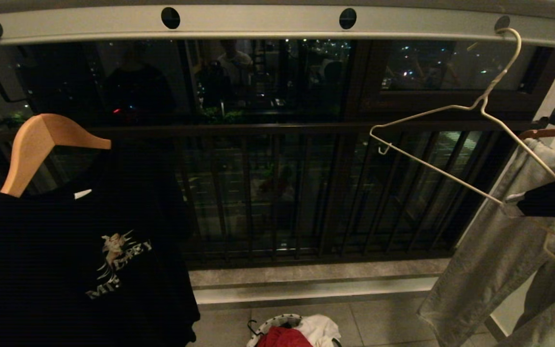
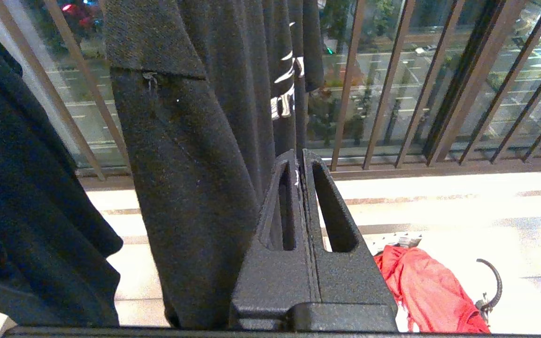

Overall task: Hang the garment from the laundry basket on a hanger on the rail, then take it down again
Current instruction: Pick up the clothes rack on the clothesline

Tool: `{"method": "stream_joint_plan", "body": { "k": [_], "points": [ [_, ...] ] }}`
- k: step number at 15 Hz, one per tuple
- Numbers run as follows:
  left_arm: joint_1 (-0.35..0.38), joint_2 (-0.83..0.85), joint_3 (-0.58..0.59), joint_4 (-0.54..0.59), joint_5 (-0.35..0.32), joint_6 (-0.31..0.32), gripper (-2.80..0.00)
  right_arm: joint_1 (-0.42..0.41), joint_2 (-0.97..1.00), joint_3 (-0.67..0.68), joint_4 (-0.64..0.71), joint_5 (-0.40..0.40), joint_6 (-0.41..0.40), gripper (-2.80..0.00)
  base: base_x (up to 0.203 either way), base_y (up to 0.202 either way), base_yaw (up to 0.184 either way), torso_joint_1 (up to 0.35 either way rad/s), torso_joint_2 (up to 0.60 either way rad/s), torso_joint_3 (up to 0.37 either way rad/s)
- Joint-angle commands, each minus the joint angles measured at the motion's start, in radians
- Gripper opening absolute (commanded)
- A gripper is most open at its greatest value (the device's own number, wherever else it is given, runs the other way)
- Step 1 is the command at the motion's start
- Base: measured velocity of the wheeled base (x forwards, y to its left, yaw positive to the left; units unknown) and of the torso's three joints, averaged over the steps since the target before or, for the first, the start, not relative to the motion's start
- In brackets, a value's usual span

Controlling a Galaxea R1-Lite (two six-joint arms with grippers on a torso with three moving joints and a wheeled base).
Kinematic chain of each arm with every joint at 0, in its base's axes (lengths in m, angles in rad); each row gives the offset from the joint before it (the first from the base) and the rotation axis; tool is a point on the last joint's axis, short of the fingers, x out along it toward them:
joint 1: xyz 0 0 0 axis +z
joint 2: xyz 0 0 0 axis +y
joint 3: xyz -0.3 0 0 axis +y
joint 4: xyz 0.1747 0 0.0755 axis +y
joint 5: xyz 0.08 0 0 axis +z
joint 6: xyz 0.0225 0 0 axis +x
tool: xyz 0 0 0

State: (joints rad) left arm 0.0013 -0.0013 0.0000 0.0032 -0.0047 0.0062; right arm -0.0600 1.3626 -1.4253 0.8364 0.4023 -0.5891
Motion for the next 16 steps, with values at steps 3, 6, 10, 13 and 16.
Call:
{"method": "stream_joint_plan", "body": {
  "k": [3, 6, 10, 13, 16],
  "points": [
    [0.000, 0.000, 0.002, 0.000, 0.000, 0.000, -2.80, 0.002, -0.016, -0.004, 0.003, 0.012, -0.003, -2.80, 0.000, 0.000, 0.000, 0.000, 0.00, 0.000],
    [0.000, 0.000, 0.002, 0.000, -0.001, 0.000, -2.80, 0.007, -0.022, -0.007, 0.001, 0.012, -0.003, -2.80, 0.000, 0.000, 0.000, 0.000, 0.00, 0.000],
    [0.000, 0.000, 0.002, 0.000, 0.000, 0.000, -2.80, 0.011, -0.034, -0.004, -0.003, 0.013, 0.013, -2.80, 0.000, 0.000, 0.000, 0.000, 0.00, 0.000],
    [0.000, 0.000, 0.002, 0.000, 0.000, 0.000, -2.80, 0.017, -0.036, -0.003, -0.019, 0.013, 0.025, -2.80, 0.000, 0.000, 0.000, 0.000, 0.00, 0.000],
    [0.000, 0.000, 0.002, 0.000, -0.001, 0.000, -2.80, 0.019, -0.043, 0.002, -0.019, 0.014, 0.025, -2.80, 0.000, 0.000, 0.000, 0.000, 0.00, 0.000]
  ]
}}
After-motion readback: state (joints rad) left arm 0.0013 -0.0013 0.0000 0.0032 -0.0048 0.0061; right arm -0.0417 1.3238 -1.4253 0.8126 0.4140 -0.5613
